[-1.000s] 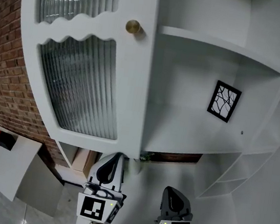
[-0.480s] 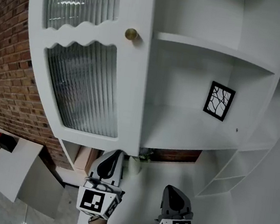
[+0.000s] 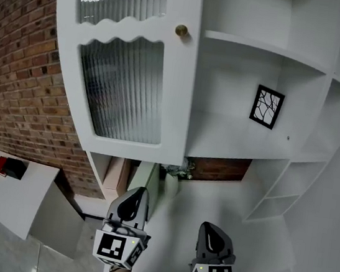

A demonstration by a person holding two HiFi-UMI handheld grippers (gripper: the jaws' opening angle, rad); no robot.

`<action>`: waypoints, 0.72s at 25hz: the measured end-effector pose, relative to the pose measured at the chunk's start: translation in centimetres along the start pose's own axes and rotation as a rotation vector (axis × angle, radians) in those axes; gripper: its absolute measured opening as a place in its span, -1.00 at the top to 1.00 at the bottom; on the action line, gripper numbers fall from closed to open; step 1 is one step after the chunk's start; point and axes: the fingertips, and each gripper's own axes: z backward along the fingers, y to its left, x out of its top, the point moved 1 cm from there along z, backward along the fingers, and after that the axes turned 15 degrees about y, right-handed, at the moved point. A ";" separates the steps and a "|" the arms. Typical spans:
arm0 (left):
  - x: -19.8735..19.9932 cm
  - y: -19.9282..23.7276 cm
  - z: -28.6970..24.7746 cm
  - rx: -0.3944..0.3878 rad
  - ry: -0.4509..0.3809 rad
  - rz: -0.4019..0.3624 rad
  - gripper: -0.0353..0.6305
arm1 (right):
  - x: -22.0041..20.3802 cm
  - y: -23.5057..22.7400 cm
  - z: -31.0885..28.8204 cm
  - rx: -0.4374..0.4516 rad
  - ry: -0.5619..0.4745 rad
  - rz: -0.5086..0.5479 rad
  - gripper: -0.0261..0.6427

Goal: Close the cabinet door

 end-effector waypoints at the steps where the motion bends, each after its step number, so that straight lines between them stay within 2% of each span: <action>1: -0.2 0.1 0.8 -0.003 0.002 0.005 0.85 | -0.3 0.6 0.7 -0.003 0.002 -0.002 0.92; 6: -1.3 0.5 5.0 -0.005 0.009 0.001 0.85 | -1.5 2.8 4.4 -0.026 0.004 0.002 0.92; 11: -1.6 -1.0 9.2 -0.020 0.028 0.017 0.85 | -2.9 4.6 7.8 -0.040 0.008 -0.011 0.92; 18: -2.0 -1.5 13.5 -0.034 0.043 0.012 0.85 | -3.5 6.9 10.5 -0.038 -0.001 -0.016 0.92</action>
